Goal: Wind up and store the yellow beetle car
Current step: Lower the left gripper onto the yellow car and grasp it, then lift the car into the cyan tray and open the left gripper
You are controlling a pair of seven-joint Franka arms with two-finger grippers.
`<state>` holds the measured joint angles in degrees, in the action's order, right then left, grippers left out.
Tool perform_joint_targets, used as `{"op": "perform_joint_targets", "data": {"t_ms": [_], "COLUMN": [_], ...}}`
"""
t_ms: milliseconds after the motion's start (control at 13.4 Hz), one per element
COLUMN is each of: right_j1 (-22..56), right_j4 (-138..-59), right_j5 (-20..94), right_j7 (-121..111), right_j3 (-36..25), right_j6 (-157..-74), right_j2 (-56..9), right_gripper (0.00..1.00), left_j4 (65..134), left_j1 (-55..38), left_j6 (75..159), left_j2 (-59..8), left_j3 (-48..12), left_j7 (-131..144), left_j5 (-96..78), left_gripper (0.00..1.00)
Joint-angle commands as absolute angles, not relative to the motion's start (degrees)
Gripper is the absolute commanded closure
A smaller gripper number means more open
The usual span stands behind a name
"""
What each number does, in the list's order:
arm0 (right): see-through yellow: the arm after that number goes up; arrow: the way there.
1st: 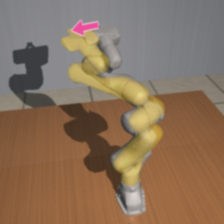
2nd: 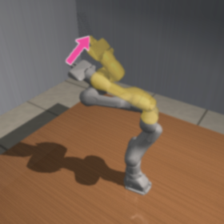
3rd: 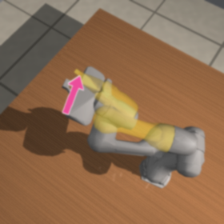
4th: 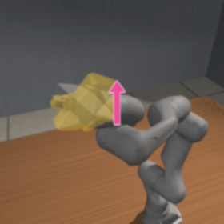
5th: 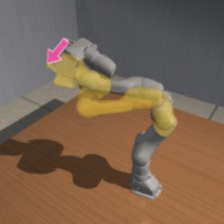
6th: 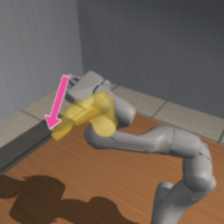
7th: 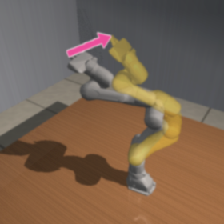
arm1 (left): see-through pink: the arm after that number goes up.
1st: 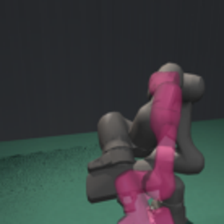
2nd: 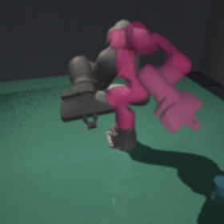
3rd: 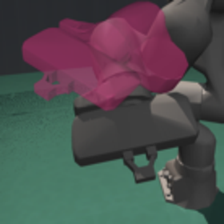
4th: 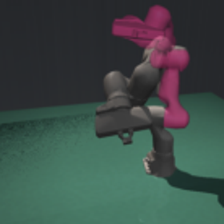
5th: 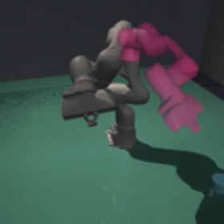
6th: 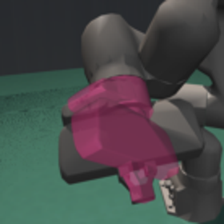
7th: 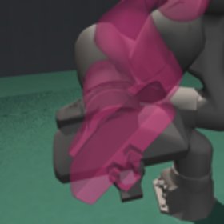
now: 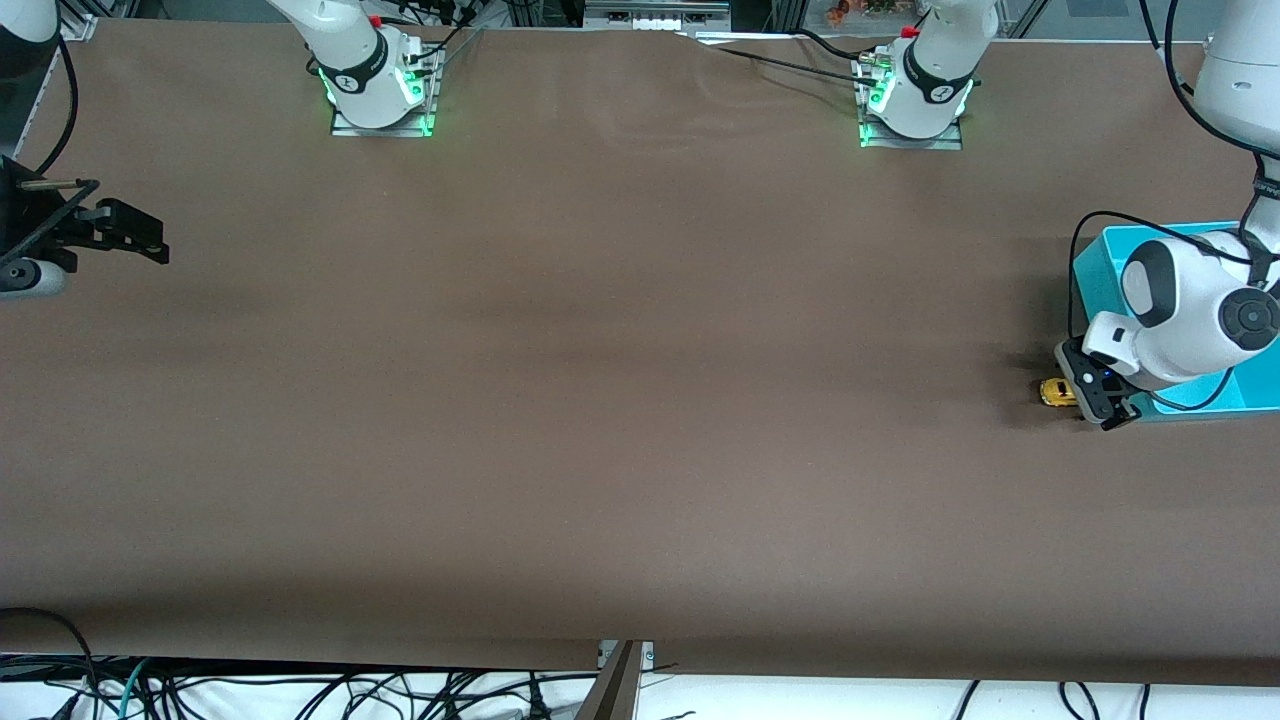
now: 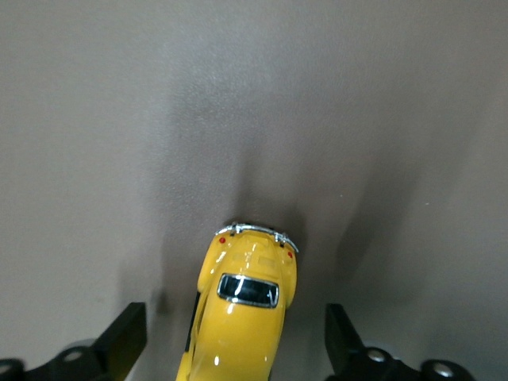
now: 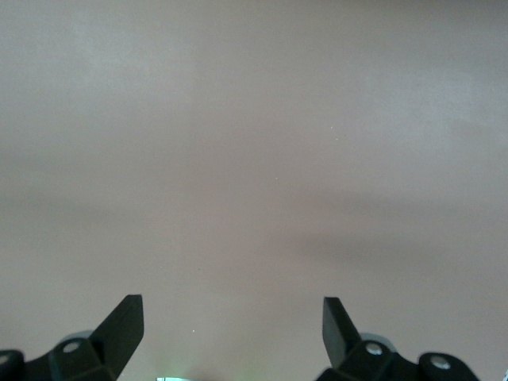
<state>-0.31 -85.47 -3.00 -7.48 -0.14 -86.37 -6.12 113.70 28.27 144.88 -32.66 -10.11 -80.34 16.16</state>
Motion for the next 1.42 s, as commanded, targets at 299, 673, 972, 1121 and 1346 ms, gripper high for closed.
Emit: {"op": "perform_joint_targets", "data": {"t_ms": [299,673,972,1121,1346], "right_j1": [-0.6,-0.6,-0.6,-0.5,-0.5], "right_j4": [-84.6,-84.6,-84.5,-84.3,-84.3], "right_j5": [-3.1,-3.0,-3.0,-3.0,-3.1], "right_j7": [-9.1,-9.2,-9.2,-9.2,-9.2], "right_j3": [-0.5,-1.8,-2.1,-2.1,-2.1], "right_j6": [-86.6,-86.9,-86.9,-87.0,-87.0], "right_j2": [-7.0,-7.9,-7.9,-7.9,-7.9], "right_gripper": [0.0,0.0,0.0,0.0,0.0], "left_j4": [114.4,109.0,101.2,100.5,102.2], "left_j1": [29.1,28.2,28.8,32.0,40.9], "left_j6": [144.9,123.7,105.9,103.7,106.2], "left_j2": [-30.1,-23.4,-20.0,-18.5,-19.8], "left_j3": [-11.4,-20.3,-21.0,-20.3,-20.4], "left_j7": [-80.3,-72.6,-74.9,-81.7,-90.0], "left_j5": [18.8,18.7,18.5,18.8,20.8], "left_gripper": [0.94,0.96,0.96,0.96,0.96]}}
